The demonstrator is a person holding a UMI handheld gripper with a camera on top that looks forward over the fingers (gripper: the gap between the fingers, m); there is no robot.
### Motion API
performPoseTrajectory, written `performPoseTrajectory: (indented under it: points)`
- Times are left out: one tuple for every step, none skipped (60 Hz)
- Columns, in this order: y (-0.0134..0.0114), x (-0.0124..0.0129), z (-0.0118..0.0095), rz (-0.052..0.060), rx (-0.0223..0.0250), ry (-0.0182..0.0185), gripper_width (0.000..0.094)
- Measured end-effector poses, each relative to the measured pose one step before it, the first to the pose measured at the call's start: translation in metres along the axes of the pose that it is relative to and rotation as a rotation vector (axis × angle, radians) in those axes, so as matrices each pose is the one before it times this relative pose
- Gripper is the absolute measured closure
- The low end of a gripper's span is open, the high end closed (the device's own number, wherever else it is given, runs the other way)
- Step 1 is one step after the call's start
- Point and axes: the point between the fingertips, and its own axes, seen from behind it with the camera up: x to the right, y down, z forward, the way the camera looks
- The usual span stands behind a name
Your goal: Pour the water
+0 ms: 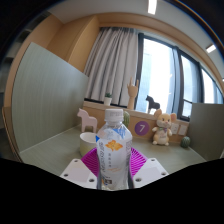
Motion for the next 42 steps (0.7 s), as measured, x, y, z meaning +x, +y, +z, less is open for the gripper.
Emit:
performPoseTrajectory:
  points:
    - [-0.00019,0.00696,0.0013,-0.0266,-0.00341,0.01047,0.0584]
    - [-0.00001,0.00665,0.00162,-0.0292,-0.00296,0.01087,0.0584]
    - [0.00081,0.00589,0.0026,-0.0325,-0.0016,0.00862,0.0583]
    - [0.00009,0.00595,0.00243,-0.0346,-0.00368,0.00771,0.0584]
    - [0.00013,0.00549,0.00334,-0.0358,-0.00322,0.00672,0.0584]
    - [0.00061,0.00454,0.00425,-0.0338,-0.00242,0.00835,0.0584]
    - [0.00008,0.00626,0.00354,-0.037,-0.0035,0.01027,0.0584]
    - [0.0005,0.00596,0.0043,-0.0368,-0.00315,0.01173,0.0585]
    - [0.00005,0.00548,0.00455,-0.0374,-0.00265,0.01123,0.0584]
    - [0.00002,0.0052,0.00464,-0.0382,-0.00207,0.01087,0.0585]
    - [0.001,0.00576,0.00536,-0.0376,-0.00077,0.00729,0.0585]
    - [0.00023,0.00392,0.00526,-0.0388,-0.00401,0.00916,0.0586]
    - [0.00055,0.00262,0.0064,-0.0386,-0.0025,0.00757,0.0586]
    - [-0.00015,0.0021,0.0046,-0.0384,-0.00309,0.00589,0.0585]
    - [-0.00086,0.00124,0.00556,-0.0365,-0.0009,0.00241,0.0585]
    - [-0.00097,0.00063,0.00589,-0.0368,-0.0004,0.00135,0.0586]
    - [-0.0004,0.00102,0.00564,-0.0392,-0.00315,0.00233,0.0585]
    - [-0.00053,0.00171,0.00588,-0.0416,-0.00461,0.00426,0.0585]
    - [-0.00075,0.00184,0.00536,-0.0412,-0.00308,0.00512,0.0585]
    - [-0.00195,0.00106,0.00564,-0.0401,-0.00037,0.00443,0.0585]
    - [-0.00013,0.00221,0.00565,-0.0405,0.00361,-0.00052,0.0586]
    - [-0.00207,-0.00021,0.00539,-0.0415,-0.00012,0.00164,0.0586]
    - [-0.00121,0.00027,0.00299,-0.0394,0.00418,0.00144,0.0585]
    - [-0.00324,0.0005,0.00395,-0.0373,0.00544,0.00378,0.0585]
    - [-0.00374,0.00044,0.00353,-0.0338,0.00769,0.00412,0.0585]
    - [-0.00362,-0.00049,0.00389,-0.0347,0.00803,0.0038,0.0586]
    - [-0.00325,-0.00071,0.00349,-0.0387,0.00539,0.00211,0.0585]
    - [-0.00264,-0.001,0.00346,-0.0405,0.00456,0.00215,0.0586]
    - [-0.00153,0.00064,0.00335,-0.0417,0.00495,0.0013,0.0587]
    - [-0.00112,0.00015,0.0015,-0.0411,0.00322,0.00119,0.0585]
    - [-0.00173,-0.00053,0.00258,-0.0406,0.00262,0.00222,0.0587]
    - [-0.00215,-0.00034,0.00267,-0.0383,0.0044,0.00227,0.0587]
    - [-0.00257,-0.00036,0.00292,-0.0358,0.00613,0.00251,0.0586]
    - [-0.00214,-0.00021,0.00285,-0.0347,0.00386,0.00257,0.0581]
    - [-0.00202,-0.00068,0.00265,-0.0355,0.00283,0.00197,0.058]
    - [-0.00205,-0.00044,0.00389,-0.0366,0.00474,-0.0007,0.0583]
    - [-0.00217,-0.00078,0.00204,-0.0356,0.00367,0.00062,0.0582]
    - [-0.00095,0.00097,0.0012,-0.0348,0.00268,-0.00072,0.058]
    - [-0.00119,0.00028,0.00177,-0.0327,0.00083,0.0015,0.0582]
    - [-0.00195,0.00095,0.00174,-0.0302,0.00401,0.00448,0.0583]
    - [-0.00252,0.00199,0.00194,-0.029,0.00699,0.00734,0.0578]
    - [-0.00207,0.00183,0.0019,-0.0288,0.00603,0.00822,0.058]
